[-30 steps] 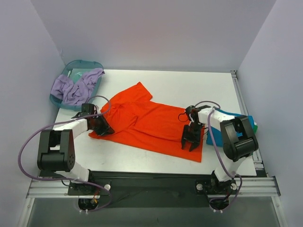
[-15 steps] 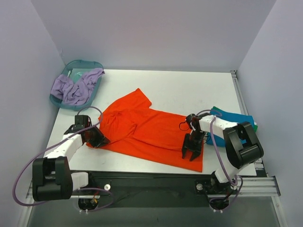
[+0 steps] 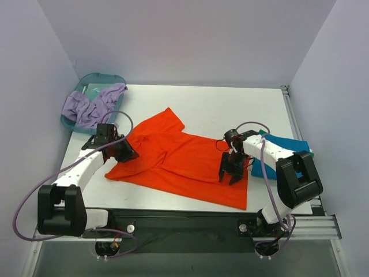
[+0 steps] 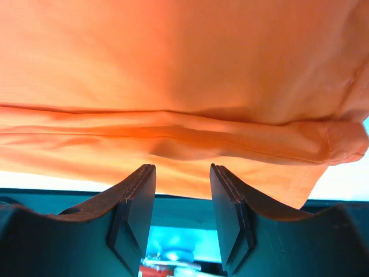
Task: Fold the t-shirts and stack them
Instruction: Fold the flattened tshirt in 1/3 of the way
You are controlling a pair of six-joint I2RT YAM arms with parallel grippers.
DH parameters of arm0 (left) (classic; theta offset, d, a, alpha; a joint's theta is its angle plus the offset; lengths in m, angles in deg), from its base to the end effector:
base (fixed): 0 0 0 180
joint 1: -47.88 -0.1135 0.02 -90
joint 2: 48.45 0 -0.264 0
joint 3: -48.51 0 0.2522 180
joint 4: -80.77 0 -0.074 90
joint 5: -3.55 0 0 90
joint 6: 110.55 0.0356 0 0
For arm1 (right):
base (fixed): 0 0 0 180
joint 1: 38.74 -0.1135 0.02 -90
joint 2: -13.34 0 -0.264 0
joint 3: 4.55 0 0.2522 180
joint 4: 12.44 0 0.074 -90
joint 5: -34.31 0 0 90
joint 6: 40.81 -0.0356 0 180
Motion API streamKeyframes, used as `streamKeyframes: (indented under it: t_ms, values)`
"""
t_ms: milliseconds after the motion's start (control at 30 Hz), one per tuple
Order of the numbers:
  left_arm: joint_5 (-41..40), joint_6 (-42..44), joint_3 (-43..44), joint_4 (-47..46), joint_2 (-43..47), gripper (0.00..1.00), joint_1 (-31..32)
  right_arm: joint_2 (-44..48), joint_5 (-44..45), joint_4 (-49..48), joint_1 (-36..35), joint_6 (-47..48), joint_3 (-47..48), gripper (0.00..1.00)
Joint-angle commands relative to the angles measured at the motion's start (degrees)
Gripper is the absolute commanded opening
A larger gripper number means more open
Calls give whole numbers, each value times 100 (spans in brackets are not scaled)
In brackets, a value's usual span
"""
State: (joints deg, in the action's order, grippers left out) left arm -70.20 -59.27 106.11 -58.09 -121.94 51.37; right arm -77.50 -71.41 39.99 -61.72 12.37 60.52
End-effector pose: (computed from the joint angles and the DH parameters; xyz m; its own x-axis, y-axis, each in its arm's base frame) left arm 0.2453 -0.0249 0.2068 -0.7850 -0.5538 -0.2777 -0.3596 0.7724 -0.5236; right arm 0.2477 0.1155 0.1618 -0.9772 0.2122 -0.0048 0.1984 0.9211 0.3349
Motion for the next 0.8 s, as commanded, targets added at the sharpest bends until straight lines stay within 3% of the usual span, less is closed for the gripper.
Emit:
streamKeyframes:
  t_ms: [0, 133, 400, 767]
  values:
    - [-60, 110, 406, -566, -488, 29, 440, 6, 254, 369, -31, 157, 353, 43]
    - [-148, 163, 836, -794, -1236, 29, 776, -336, 403, 360, -31, 315, 599, 43]
    - [-114, 189, 697, -1243, -2133, 25, 697, -1022, 536, 272, -40, 544, 811, 43]
    - [-394, 31, -454, -1332, -1493, 22, 408, -1339, 413, 26, -180, 527, 565, 43]
